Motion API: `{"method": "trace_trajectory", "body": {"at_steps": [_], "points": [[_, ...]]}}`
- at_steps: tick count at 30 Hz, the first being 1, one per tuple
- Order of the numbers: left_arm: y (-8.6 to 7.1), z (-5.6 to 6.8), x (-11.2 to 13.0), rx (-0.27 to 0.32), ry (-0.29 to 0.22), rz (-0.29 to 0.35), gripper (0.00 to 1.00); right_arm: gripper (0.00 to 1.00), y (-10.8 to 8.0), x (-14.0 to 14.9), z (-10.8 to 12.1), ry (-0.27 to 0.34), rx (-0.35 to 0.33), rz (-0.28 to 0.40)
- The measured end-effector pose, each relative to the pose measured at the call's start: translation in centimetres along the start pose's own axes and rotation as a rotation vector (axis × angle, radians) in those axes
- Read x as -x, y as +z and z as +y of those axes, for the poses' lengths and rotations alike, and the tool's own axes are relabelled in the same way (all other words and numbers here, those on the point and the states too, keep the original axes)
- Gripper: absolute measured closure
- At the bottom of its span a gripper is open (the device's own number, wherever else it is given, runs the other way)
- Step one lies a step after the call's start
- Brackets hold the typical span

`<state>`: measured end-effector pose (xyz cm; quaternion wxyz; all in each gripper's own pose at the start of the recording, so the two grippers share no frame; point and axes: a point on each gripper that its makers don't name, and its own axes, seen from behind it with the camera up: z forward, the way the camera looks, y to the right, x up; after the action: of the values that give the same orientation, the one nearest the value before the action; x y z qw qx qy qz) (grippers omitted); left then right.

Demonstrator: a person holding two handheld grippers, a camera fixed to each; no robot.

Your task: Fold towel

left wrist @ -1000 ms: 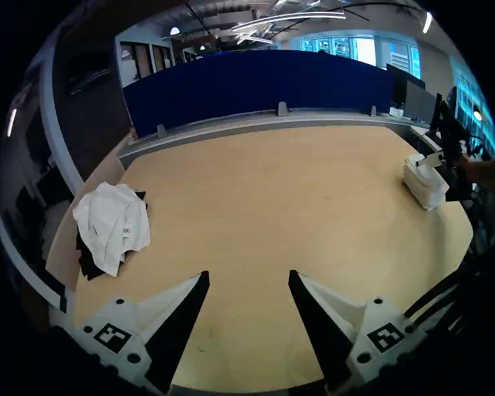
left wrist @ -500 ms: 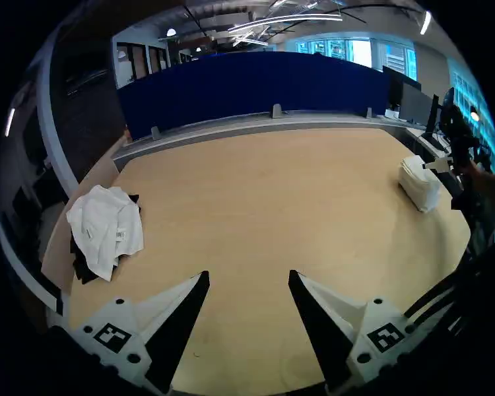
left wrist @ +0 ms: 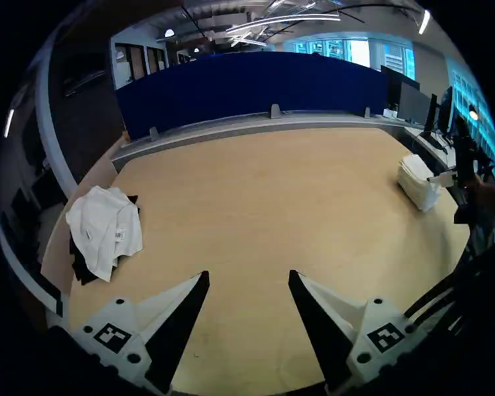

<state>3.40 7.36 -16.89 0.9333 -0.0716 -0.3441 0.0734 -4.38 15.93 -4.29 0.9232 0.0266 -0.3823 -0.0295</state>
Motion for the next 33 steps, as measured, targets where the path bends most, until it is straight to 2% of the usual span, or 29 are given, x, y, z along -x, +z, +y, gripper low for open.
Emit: {"method": "trace_trajectory", "body": {"at_steps": [9,12,24,33], "points": [[-0.4,-0.2,0.1,-0.002,0.0,0.002,0.11,0.0,0.4,2.0,-0.1,-0.005,0.002,-0.035],[-0.4,-0.3,0.1,-0.004,0.001,0.005,0.11,0.0,0.2,1.6,-0.1,-0.005,0.005,-0.027],[0.0,-1.0,-0.4,0.002,-0.004,0.028,0.11,0.0,-3.3,-1.6,-1.7,0.0,0.006,0.072],[0.6,-1.6,-1.5,0.015,-0.001,0.06,0.11,0.0,-7.3,-5.0,-4.9,0.029,-0.009,0.194]]}}
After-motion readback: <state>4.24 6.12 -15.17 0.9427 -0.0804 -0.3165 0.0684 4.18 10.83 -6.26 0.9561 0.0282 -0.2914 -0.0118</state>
